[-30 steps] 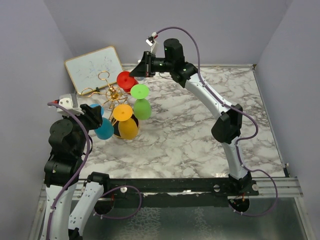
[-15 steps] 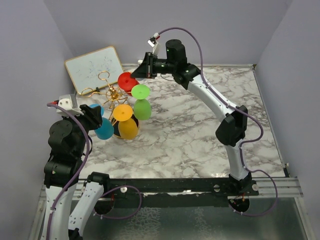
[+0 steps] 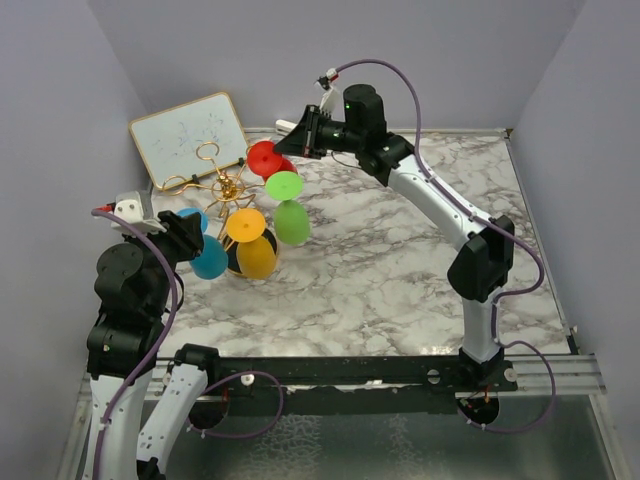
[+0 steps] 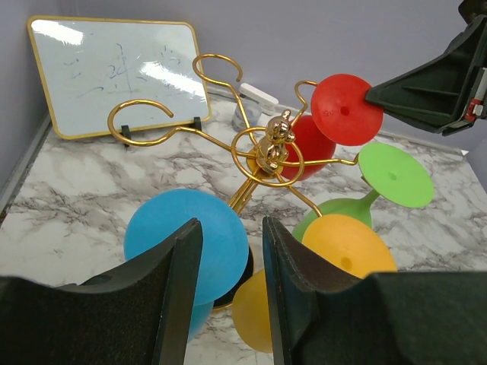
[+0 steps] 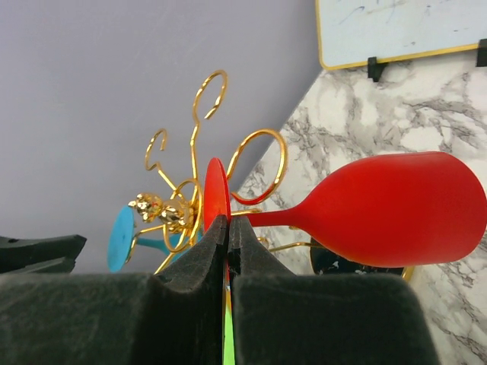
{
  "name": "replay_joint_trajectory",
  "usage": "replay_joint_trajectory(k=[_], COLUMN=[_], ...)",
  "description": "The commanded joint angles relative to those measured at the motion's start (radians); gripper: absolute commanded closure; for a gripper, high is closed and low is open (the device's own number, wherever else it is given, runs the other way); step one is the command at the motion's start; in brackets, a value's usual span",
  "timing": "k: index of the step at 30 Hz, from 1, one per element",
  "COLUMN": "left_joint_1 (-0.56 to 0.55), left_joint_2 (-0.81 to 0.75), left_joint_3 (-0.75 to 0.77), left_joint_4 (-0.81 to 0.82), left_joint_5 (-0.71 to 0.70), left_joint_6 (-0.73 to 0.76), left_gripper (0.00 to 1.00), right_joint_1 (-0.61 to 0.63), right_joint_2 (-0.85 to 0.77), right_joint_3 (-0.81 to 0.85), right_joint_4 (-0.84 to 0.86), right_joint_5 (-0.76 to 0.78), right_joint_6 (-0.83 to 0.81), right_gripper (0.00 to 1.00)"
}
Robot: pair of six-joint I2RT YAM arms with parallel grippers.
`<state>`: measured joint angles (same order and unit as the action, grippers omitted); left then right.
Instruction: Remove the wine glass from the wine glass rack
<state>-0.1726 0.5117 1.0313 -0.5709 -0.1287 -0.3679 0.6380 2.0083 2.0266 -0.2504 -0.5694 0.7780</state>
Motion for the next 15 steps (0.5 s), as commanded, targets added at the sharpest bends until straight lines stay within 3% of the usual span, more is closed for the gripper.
replay_joint_trajectory(k=[1,8,15], left_joint_1=[-0.005,-0.004,-0.005], left_joint_2=[-0.014,-0.013,0.002], left_joint_3=[0.013,0.023,0.034], left_joint_4=[-0.014,-0.018,0.013], left_joint_5=[-0.017,-0.018,0.017], left_joint_6=[0.001,0.001,-0.005], left_gripper=[0.59,0.57,0.54], right_joint_1=[-0.015,-0.049,-0.053], right_joint_2=[-0.052,-0.115,-0.191], right_joint_3=[-0.031,-0.089,-0.061], right_joint_4=[0.064,0.155,0.144], right_joint_5=[0.105,0.179,0.213], right_joint_6=[0.015,-0.015,-0.172], right_gripper=[0.99,0.99,0.99])
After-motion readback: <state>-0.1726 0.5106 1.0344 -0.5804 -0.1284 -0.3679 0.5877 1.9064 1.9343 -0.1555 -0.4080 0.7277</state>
